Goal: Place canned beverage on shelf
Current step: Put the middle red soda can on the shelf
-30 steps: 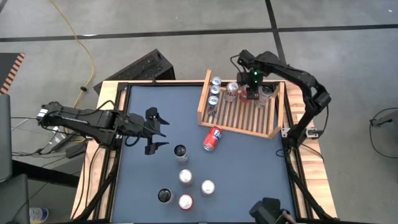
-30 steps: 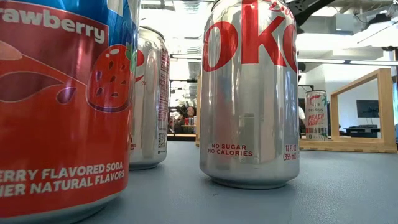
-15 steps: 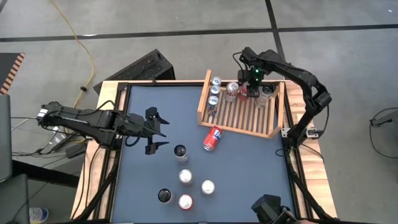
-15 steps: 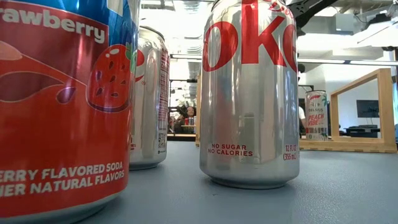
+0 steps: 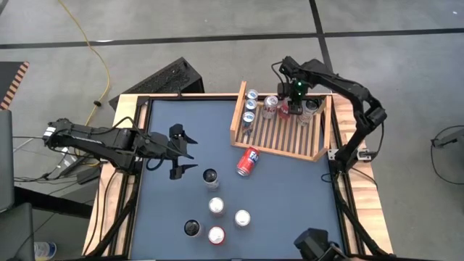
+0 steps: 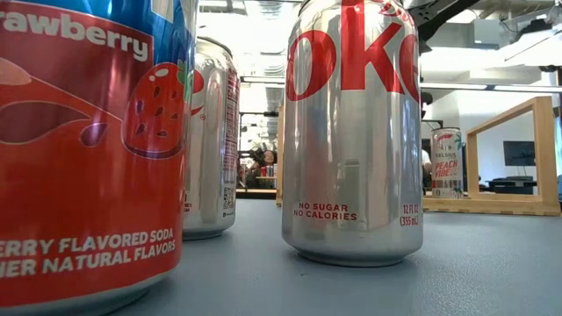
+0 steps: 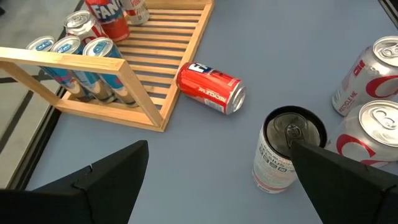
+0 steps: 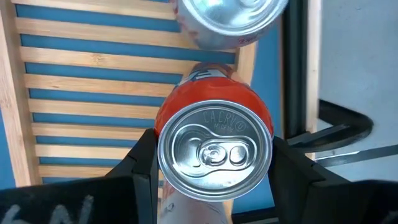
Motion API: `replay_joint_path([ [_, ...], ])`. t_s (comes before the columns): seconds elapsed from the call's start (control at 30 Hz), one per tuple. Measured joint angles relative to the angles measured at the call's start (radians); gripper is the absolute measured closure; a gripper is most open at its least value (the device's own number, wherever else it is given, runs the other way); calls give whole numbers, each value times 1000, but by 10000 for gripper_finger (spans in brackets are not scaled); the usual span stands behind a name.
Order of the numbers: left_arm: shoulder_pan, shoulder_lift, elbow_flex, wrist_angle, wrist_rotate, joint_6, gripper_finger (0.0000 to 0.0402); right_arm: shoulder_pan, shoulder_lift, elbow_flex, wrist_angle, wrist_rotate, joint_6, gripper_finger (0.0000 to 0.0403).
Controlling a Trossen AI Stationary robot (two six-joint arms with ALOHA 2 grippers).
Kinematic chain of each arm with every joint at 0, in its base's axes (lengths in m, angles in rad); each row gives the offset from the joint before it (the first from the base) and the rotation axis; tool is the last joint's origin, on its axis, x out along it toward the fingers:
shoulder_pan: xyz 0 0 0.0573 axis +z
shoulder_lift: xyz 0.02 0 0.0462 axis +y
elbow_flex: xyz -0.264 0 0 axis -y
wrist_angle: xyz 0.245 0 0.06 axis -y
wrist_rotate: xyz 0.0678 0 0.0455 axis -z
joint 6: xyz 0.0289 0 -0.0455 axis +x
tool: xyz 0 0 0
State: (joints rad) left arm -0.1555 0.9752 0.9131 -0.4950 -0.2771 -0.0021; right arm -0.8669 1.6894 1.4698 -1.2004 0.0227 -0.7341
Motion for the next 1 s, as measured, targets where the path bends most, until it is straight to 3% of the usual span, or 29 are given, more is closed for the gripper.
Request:
replay_joint_path([
  [0.2,0,0,0,12,-11,7,21,4,0,-52,18,2,-16,214],
  [1.0,0,0,0,48,-18,24,21,-10,0,-51,12,0,-60,212],
])
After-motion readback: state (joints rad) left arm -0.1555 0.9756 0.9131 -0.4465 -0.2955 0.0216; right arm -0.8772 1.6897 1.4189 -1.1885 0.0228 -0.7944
